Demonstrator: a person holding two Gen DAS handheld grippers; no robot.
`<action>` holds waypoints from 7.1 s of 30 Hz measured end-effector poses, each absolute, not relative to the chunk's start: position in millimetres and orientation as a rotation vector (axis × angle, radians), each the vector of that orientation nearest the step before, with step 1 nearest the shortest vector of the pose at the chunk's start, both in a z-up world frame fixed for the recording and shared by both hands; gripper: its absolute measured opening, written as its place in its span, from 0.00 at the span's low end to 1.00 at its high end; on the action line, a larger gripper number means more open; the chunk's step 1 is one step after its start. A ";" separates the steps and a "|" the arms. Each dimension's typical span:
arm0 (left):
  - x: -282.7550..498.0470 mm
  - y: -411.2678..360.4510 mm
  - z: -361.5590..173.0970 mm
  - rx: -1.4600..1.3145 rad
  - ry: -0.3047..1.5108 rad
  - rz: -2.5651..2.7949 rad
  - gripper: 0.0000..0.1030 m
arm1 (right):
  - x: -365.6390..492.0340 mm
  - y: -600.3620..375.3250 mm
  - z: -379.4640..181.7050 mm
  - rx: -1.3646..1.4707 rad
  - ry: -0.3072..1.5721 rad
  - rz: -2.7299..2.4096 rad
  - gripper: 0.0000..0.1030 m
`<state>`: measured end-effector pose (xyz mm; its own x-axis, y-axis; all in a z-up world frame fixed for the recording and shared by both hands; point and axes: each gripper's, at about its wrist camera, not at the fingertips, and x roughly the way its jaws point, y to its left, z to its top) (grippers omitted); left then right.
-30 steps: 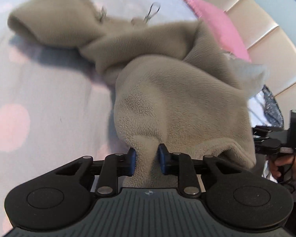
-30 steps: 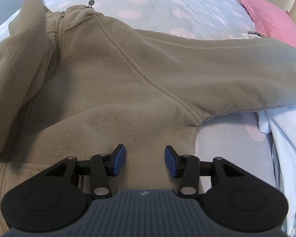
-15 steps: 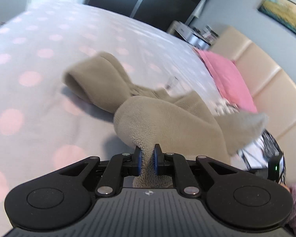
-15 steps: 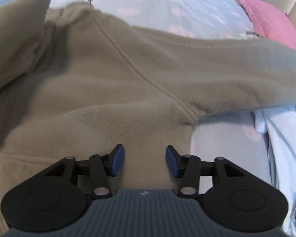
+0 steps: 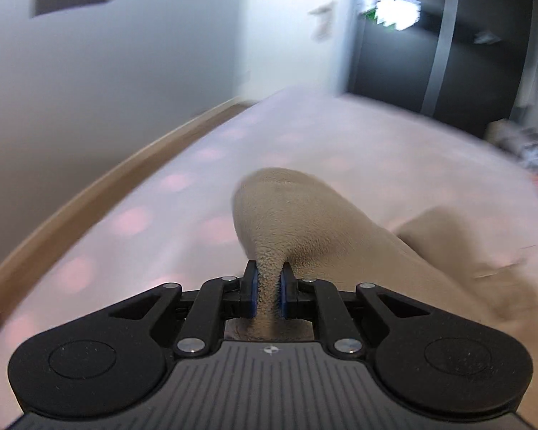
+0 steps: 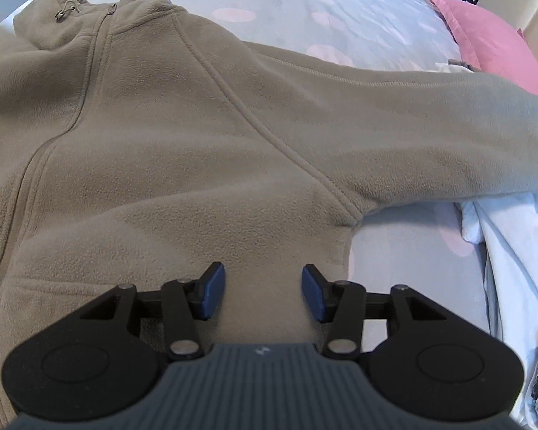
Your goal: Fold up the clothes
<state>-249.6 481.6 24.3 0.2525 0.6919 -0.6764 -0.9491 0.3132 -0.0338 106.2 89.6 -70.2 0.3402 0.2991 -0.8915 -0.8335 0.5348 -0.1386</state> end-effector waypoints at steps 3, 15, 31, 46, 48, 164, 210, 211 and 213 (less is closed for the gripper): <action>-250.1 491.4 -6.9 -0.508 0.746 1.195 0.15 | 108.3 86.7 -72.2 -0.663 0.948 0.815 0.51; -207.2 459.8 1.4 -0.463 0.743 0.985 0.57 | 115.4 90.1 -55.6 -0.599 0.918 0.844 0.52; -56.8 524.0 -45.3 -0.727 0.667 0.639 0.62 | 219.5 193.5 -25.2 -0.365 0.869 0.989 0.50; -34.4 571.9 -119.6 -0.901 0.666 0.641 0.64 | 258.5 402.8 -91.3 -0.064 1.207 1.134 0.51; -37.5 573.6 -122.5 -0.910 0.662 0.627 0.62 | 248.3 423.0 -103.8 -0.113 1.247 1.190 0.51; -104.6 572.6 -124.4 -0.266 1.041 0.642 0.47 | 315.0 191.2 -123.0 -0.975 0.772 0.934 0.03; -143.1 196.4 -51.3 -0.368 0.904 0.199 0.24 | 66.8 -102.0 -55.6 -0.738 0.935 1.141 0.37; -141.1 190.9 -54.1 -0.364 0.911 0.198 0.24 | 65.0 -106.9 -58.4 -0.734 0.950 1.162 0.39; -137.4 179.6 -58.8 -0.357 0.925 0.199 0.24 | 61.6 -113.8 -63.1 -0.730 0.956 1.200 0.40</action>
<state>-137.4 179.6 -58.8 0.5895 0.0150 -0.8077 -0.3184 0.9232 -0.2152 61.6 -113.8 -63.1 0.0805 0.4275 -0.9004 -0.9731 0.2294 0.0219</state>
